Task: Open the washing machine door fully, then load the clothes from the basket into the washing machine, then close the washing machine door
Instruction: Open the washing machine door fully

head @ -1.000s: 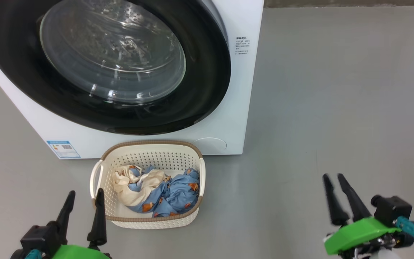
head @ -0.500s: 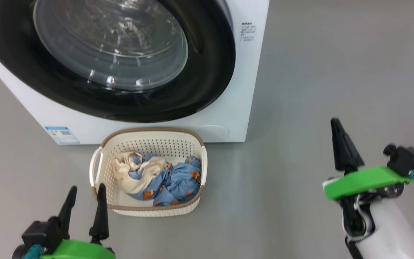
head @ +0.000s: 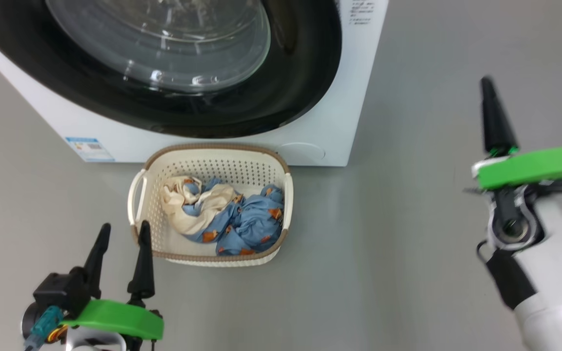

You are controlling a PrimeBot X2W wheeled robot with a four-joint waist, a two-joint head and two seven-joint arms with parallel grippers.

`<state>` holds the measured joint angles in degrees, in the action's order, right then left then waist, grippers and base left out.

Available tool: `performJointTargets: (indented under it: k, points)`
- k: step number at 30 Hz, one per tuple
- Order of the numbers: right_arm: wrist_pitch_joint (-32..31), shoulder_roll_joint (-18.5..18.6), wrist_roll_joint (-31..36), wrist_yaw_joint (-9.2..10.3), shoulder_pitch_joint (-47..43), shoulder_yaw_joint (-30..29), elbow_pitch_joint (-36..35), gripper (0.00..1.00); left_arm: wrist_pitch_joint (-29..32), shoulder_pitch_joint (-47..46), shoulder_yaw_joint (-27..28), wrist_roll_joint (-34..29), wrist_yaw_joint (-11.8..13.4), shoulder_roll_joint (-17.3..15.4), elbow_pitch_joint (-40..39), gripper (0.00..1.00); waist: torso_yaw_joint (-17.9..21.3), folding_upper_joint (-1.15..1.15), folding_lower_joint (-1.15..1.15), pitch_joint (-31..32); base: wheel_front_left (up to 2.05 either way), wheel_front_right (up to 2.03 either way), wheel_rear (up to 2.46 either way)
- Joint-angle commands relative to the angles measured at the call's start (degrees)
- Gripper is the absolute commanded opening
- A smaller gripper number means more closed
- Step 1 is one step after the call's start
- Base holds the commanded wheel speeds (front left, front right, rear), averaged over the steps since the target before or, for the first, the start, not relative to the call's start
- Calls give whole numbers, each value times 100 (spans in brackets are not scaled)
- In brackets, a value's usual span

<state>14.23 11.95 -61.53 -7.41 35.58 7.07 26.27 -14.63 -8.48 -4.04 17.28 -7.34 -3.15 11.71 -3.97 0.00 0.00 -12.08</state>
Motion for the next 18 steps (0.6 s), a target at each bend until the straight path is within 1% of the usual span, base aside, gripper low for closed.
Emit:
performJointTargets:
  k: [1,7,10,13,16,18]
  points:
    - [1,72,-162,-8,173,168,-129,0,-37,-208,144,58,-14,-104,-118,100,-92,0,0,-116,0,0,0]
    - [-184,426,-1111,-8,676,425,-155,0,-37,-372,42,134,-14,-89,-133,100,-196,0,0,-365,0,0,0]
    - [-413,567,-1546,-8,915,561,-220,0,-37,-455,-19,162,-14,-80,-136,100,-255,0,0,-497,0,0,0]
    - [-690,626,-2121,-8,1110,560,-343,0,-37,-549,-84,190,-14,-72,-127,100,-316,0,0,-619,0,0,0]
    - [-990,692,-2506,-8,1266,577,-423,0,-37,-623,-150,227,-14,-63,-98,100,-364,0,0,-719,0,0,0]
    - [-1169,743,-2644,-8,1365,599,-411,0,-37,-663,-191,246,-14,-56,-91,100,-384,0,0,-784,0,0,0]
